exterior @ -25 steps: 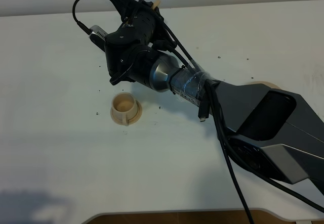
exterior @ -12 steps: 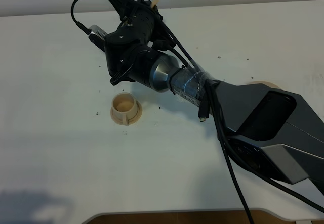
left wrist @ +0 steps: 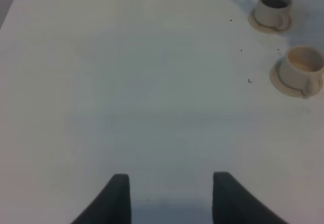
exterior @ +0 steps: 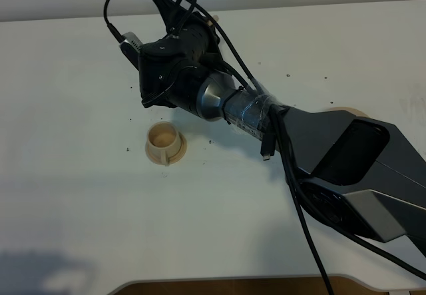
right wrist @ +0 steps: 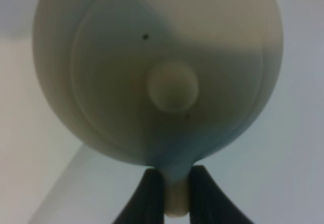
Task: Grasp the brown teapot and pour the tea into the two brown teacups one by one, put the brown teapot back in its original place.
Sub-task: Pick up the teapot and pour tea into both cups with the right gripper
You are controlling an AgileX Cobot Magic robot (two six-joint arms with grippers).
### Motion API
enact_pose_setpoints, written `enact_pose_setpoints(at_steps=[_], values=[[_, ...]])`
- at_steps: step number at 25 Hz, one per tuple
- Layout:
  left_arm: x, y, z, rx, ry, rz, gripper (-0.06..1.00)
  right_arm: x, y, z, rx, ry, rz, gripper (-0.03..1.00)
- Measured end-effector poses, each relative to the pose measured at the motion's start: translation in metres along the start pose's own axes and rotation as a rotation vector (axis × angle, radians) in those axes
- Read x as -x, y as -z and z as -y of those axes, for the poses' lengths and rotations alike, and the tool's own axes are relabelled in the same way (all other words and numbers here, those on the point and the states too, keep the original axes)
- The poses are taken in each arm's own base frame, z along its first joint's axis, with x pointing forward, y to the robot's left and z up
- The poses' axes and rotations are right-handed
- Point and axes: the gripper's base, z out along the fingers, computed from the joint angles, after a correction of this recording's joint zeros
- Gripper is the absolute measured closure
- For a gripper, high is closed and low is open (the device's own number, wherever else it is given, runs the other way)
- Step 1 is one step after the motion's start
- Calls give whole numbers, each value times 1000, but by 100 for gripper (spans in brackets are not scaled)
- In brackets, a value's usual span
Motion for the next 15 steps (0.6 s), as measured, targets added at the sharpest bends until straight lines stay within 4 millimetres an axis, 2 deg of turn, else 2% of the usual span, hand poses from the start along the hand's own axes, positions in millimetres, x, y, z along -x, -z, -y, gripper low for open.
enact_pose_setpoints(at_steps=[8, 15], values=[[0, 0, 0, 0, 0, 0, 56, -2, 7, -1, 97, -149, 64, 84], [0, 0, 0, 0, 0, 0, 56, -23, 25, 13, 141, -358, 69, 84]])
